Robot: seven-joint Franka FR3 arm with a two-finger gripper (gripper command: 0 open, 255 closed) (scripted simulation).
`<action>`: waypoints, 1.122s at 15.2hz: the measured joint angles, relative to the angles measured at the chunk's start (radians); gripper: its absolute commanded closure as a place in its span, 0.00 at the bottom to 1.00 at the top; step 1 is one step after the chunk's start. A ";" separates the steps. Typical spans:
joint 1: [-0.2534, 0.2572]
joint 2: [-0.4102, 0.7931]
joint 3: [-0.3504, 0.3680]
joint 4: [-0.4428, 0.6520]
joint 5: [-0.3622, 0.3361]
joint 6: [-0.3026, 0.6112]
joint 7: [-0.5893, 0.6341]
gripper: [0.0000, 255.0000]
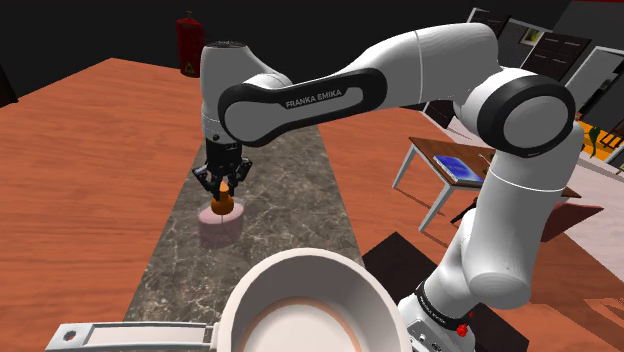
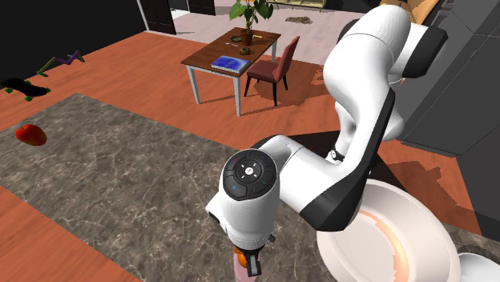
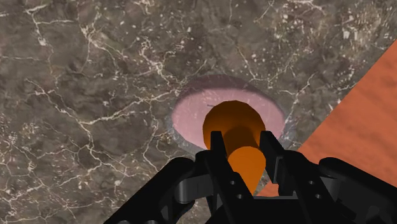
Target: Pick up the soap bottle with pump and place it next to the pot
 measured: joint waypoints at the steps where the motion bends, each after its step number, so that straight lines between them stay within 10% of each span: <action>1: 0.000 0.000 0.000 0.000 0.000 0.000 0.000 1.00; 3: 0.000 0.000 0.000 0.000 0.000 0.001 0.000 1.00; 4: 0.000 0.001 0.000 0.000 0.000 0.001 0.000 0.00; 17: -0.001 -0.029 0.003 0.085 0.009 -0.112 -0.007 0.00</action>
